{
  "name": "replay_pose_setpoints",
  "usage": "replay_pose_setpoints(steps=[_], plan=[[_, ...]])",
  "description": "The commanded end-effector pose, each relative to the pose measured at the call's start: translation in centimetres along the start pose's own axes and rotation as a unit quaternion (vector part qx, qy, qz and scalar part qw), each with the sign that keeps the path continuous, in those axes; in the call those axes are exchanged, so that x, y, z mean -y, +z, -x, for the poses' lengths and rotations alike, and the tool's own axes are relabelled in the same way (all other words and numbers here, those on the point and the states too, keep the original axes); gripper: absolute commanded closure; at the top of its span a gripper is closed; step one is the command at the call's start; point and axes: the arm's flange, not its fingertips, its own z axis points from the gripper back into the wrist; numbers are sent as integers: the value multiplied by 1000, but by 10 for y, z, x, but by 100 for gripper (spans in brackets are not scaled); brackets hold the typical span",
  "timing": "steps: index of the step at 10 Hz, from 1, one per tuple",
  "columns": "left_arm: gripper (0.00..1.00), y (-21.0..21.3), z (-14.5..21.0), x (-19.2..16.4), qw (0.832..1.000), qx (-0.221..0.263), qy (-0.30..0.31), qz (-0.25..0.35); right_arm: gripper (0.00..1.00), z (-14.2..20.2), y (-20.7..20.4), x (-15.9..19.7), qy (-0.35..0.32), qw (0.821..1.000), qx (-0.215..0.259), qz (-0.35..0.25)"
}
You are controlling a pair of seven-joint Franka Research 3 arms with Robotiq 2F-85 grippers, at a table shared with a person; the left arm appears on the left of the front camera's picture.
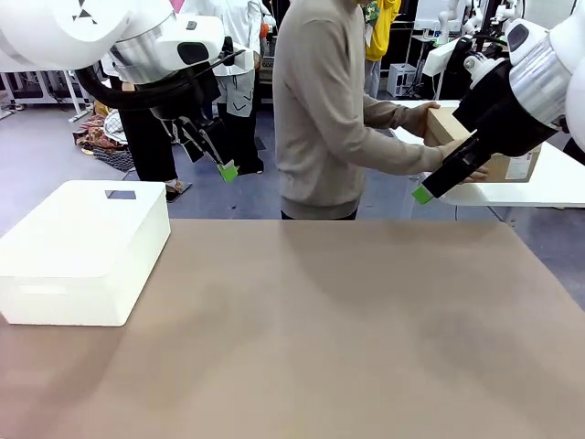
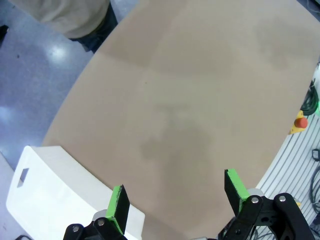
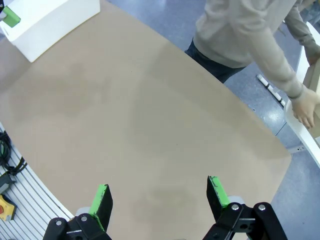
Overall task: Pack the shoes into the box.
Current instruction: Press down on the lid of the Shoes Box.
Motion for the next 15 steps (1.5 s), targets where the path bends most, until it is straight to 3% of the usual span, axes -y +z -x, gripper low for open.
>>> replay_pose_setpoints(steps=[1,15], plan=[[0,2,0,0,1000,2,-5,1,0,-1,1,0,0,1000,-1,5],[0,2,0,0,1000,2,-5,1,0,-1,1,0,0,1000,-1,5]])
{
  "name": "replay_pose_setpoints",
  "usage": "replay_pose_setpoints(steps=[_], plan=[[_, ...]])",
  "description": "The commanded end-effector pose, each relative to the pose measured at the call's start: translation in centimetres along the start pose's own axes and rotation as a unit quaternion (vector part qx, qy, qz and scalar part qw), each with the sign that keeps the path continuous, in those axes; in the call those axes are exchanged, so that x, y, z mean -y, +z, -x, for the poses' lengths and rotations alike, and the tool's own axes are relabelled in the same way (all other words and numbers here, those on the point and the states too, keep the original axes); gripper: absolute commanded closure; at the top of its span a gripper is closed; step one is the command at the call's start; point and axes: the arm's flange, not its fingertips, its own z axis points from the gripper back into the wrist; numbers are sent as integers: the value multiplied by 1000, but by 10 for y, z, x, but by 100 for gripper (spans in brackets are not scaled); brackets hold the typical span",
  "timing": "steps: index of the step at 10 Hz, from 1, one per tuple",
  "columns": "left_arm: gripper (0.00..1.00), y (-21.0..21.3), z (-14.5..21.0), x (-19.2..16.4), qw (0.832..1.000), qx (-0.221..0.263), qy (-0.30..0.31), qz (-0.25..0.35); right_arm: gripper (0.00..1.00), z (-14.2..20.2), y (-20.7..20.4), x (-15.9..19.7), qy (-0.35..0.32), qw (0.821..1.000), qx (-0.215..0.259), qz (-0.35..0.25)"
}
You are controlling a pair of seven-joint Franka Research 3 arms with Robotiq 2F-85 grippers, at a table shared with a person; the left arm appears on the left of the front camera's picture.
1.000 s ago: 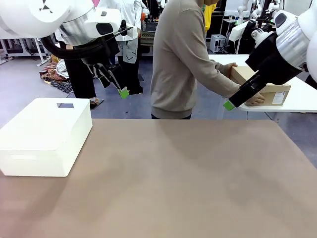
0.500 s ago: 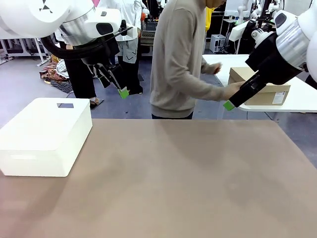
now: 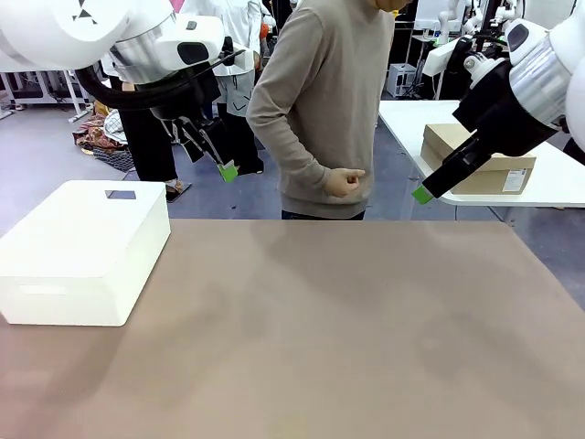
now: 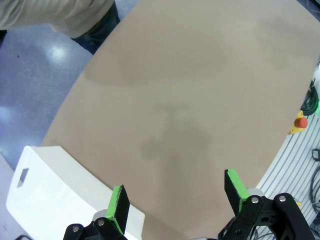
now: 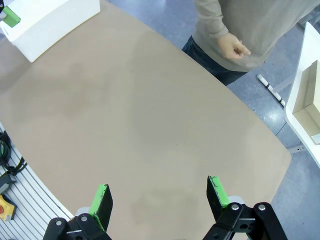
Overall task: Pack the shoes into the box.
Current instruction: Press down on the lid of the Shoes Box.
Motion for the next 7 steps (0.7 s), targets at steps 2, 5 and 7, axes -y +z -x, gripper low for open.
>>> replay_pose_setpoints(steps=[2,5,7], plan=[[0,2,0,-1,1000,2,-5,1,0,-1,1,0,0,1000,-1,5],[0,2,0,-1,1000,2,-5,1,0,-1,1,0,0,1000,-1,5],[0,2,0,-1,1000,2,-5,1,0,-1,1,0,0,1000,-1,5]])
